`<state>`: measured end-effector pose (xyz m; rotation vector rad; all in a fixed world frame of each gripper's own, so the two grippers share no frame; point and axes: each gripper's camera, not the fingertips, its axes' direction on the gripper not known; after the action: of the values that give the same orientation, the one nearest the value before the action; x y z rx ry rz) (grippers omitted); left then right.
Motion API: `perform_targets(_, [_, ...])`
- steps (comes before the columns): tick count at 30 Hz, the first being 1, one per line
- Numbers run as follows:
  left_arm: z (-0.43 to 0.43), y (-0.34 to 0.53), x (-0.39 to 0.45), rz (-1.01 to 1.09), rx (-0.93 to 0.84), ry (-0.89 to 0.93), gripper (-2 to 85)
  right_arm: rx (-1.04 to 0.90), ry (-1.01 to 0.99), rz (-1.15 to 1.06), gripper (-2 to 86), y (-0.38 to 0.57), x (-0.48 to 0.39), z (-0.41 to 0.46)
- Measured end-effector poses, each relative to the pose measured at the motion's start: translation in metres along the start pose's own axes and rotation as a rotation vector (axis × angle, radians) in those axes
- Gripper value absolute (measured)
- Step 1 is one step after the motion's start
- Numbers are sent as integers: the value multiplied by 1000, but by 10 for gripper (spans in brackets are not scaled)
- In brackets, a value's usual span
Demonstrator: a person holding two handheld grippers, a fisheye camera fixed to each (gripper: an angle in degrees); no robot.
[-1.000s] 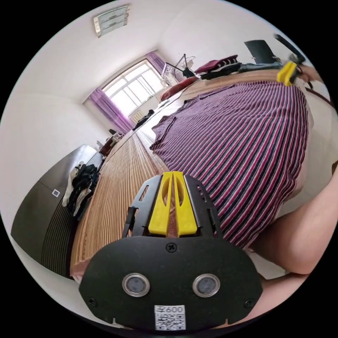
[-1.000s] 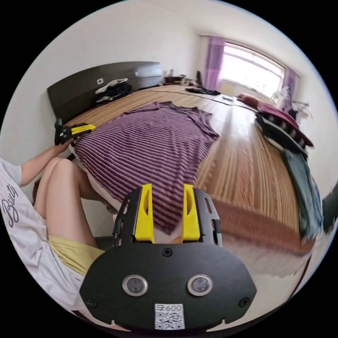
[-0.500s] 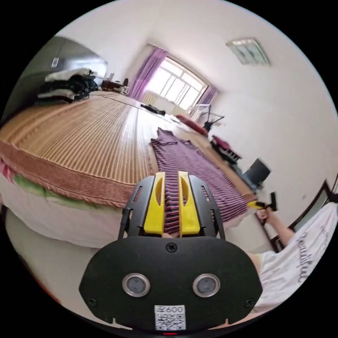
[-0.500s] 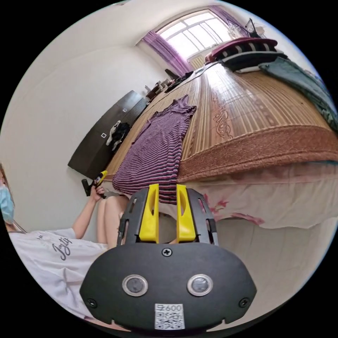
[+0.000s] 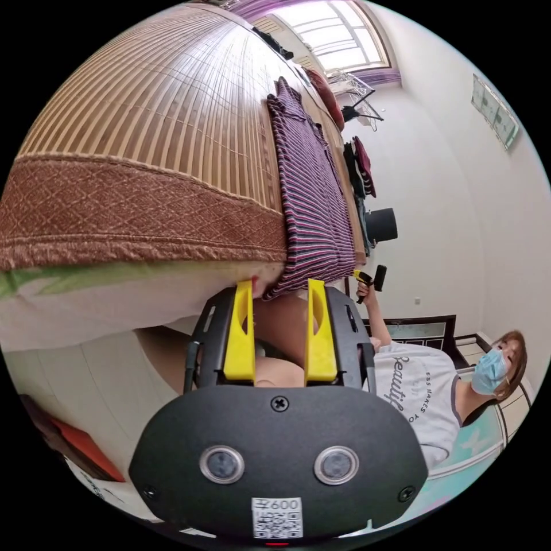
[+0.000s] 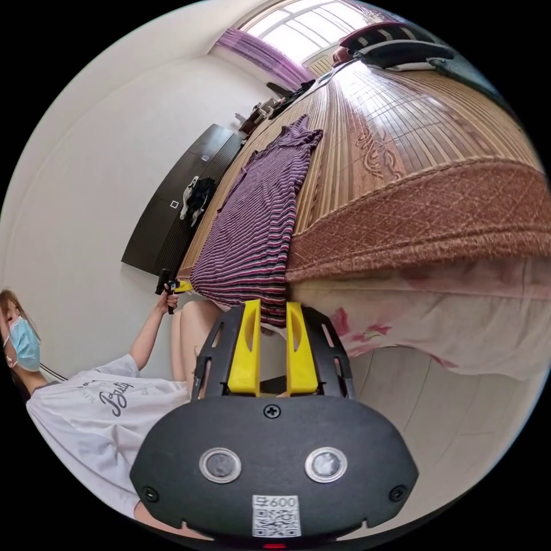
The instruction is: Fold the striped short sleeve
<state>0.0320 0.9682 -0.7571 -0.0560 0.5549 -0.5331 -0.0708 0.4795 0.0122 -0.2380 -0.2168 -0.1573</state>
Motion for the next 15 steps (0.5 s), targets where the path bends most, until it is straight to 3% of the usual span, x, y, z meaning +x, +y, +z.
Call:
perform_targets(6, [-8,10,35,75,-16,118,106,-47,27,-49,18,-18,-106,62])
perform_targets(15, [-11,28,85,71,31,59,92,-46,168,-96,-6,-27,-252,158])
